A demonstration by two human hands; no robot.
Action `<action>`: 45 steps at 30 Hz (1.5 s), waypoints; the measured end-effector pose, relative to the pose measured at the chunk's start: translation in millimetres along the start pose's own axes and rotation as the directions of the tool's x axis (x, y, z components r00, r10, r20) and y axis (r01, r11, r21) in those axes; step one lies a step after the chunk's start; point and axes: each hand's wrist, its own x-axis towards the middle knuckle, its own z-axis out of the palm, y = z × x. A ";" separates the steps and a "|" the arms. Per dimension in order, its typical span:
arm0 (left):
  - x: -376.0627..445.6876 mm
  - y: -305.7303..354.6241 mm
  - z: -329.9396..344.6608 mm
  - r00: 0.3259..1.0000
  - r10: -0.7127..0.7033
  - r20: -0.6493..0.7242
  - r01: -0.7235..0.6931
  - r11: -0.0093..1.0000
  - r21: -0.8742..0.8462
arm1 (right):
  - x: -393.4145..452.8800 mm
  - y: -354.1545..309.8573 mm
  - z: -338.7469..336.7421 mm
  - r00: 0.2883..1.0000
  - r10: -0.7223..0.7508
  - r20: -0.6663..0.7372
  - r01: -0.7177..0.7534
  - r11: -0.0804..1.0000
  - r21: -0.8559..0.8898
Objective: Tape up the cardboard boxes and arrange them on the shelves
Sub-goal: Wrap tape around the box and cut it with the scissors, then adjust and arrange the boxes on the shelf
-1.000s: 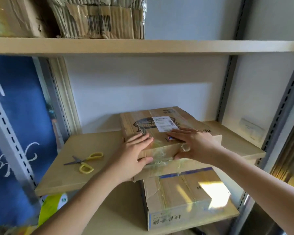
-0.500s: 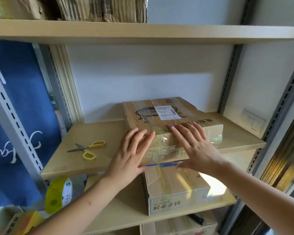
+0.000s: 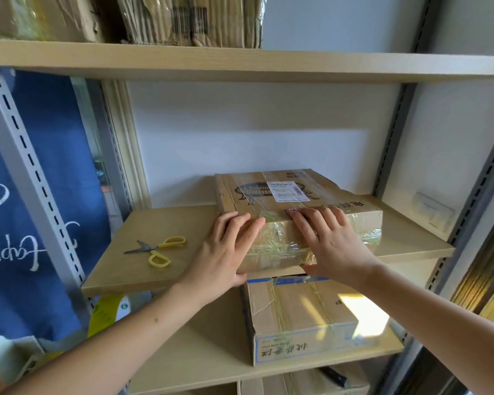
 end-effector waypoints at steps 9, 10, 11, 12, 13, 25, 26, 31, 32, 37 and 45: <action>2.3 -36.8 -23.4 0.986 -0.168 0.005 0.157 0.907 -0.392 | 33.8 -10.3 -19.1 0.991 0.135 0.008 -0.131 0.941 0.312; -2.9 -40.8 -25.9 0.972 -0.235 -0.029 0.205 0.897 -0.390 | 36.1 -14.5 -20.4 0.990 0.140 -0.026 -0.123 0.935 0.333; -8.9 -45.2 -28.5 0.951 -0.304 -0.054 0.262 0.885 -0.384 | 39.2 -20.8 -21.3 0.988 0.143 -0.061 -0.112 0.927 0.359; -15.1 -50.3 -30.4 0.928 -0.367 -0.071 0.316 0.871 -0.376 | 43.3 -28.8 -22.6 0.986 0.141 -0.094 -0.094 0.918 0.385; -21.9 -55.5 -31.8 0.905 -0.417 -0.085 0.359 0.856 -0.372 | 48.5 -37.8 -23.9 0.984 0.127 -0.126 -0.066 0.913 0.402; -123.1 -72.1 -33.0 0.807 -0.579 0.121 0.547 0.653 -0.524 | 79.0 -178.2 -9.2 0.846 -0.238 -0.476 0.450 0.799 0.400; -128.9 -64.6 -30.2 0.807 -0.575 0.132 0.545 0.641 -0.541 | 71.6 -184.3 -0.6 0.841 -0.253 -0.478 0.470 0.779 0.414; -148.1 -15.0 -2.6 0.839 -0.492 0.231 0.508 0.559 -0.655 | 20.5 -195.5 46.5 0.873 -0.263 -0.411 0.458 0.733 0.503; -149.8 -4.3 5.2 0.837 -0.478 0.267 0.518 0.533 -0.669 | 9.7 -193.7 56.4 0.891 -0.256 -0.374 0.429 0.743 0.513; -152.0 27.7 52.4 0.799 -0.391 0.456 0.597 0.433 -0.675 | -42.2 -173.1 107.4 0.979 -0.180 -0.100 0.205 0.807 0.554; -135.1 60.3 109.9 0.716 -0.287 0.636 0.679 0.499 -0.539 | -104.5 -122.7 143.8 0.984 0.026 0.177 -0.119 0.831 0.544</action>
